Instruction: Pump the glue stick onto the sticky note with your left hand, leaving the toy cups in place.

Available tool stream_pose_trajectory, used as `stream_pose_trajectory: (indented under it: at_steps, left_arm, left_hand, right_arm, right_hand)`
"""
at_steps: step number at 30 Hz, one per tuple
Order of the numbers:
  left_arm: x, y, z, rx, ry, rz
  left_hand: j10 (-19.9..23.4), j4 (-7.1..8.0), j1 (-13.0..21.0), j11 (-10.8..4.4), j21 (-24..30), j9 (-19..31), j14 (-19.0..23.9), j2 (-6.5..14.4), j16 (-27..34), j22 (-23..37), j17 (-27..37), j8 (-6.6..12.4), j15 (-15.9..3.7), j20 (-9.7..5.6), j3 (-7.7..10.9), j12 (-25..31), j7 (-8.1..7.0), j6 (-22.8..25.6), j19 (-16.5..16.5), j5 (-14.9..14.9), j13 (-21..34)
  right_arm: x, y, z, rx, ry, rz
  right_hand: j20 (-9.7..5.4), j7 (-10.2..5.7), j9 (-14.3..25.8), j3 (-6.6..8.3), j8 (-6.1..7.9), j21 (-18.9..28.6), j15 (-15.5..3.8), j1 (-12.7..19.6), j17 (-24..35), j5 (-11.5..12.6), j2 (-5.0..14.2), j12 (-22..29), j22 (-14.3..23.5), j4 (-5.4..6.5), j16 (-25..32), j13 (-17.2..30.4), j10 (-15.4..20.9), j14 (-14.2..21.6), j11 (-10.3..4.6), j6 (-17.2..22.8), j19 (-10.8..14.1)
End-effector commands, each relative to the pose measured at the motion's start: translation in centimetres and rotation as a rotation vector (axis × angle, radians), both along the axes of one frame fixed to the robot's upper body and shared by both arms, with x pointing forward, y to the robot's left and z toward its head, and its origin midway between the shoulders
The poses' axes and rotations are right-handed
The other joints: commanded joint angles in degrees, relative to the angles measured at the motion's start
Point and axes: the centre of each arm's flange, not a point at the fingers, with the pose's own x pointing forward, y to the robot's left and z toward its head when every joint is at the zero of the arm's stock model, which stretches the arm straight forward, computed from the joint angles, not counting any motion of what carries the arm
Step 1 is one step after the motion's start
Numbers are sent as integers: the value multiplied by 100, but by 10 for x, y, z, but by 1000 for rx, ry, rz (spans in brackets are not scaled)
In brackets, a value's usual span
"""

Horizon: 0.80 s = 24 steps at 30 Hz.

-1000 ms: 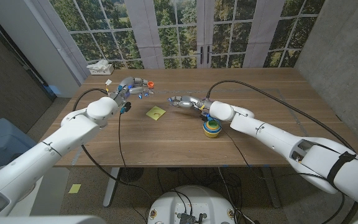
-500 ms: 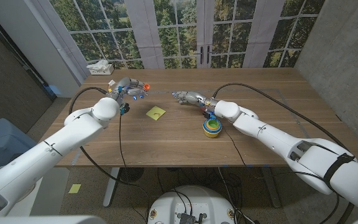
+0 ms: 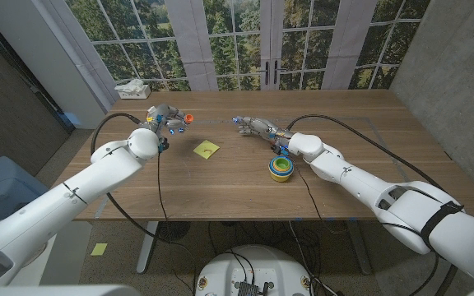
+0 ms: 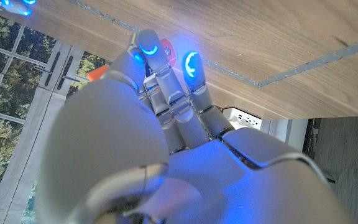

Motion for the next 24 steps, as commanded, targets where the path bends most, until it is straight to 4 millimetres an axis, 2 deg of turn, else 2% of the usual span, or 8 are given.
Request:
stream_pose_trajectory:
  at_steps: [1, 11, 24]
  left_arm:
    - [1, 0, -3, 87, 63, 101]
    - [7, -8, -3, 176, 157, 157]
    - [12, -15, -5, 243, 257, 258]
  left_hand:
    - [916, 760, -6, -321, -50, 290, -14, 26, -65, -72, -24, 40, -52, -784, 827, 60, 182, 229, -53, 26, 2613]
    - [930, 751, -21, -308, -158, 280, -10, 2, -141, -254, -118, 32, -53, -789, 887, 57, 188, 240, -158, 27, 2587]
    - [941, 746, -32, -306, -87, 236, 14, -20, -251, -397, -290, 2, -59, -803, 902, 11, 215, 270, -70, 38, 2468]
  right_arm:
    - [4, -12, 8, 107, 8, 30]
    - [2, -24, 18, 186, 2, 52]
    - [-9, -45, 32, 319, -49, 83]
  right_hand:
    - [-25, 11, 20, -37, 5, -19, -258, -59, -13, 25, -11, 45, 13, 15, -29, 1, 21, -22, 26, 49, 33]
    - [13, 9, 18, -49, -9, -40, -255, -105, -53, 32, -6, 46, 10, 22, -55, -5, 31, -5, 34, 55, 34]
    - [77, 12, 16, -60, -27, -55, -233, -143, -118, 39, -9, 42, 8, 3, -91, -14, 38, 33, 51, 67, 80]
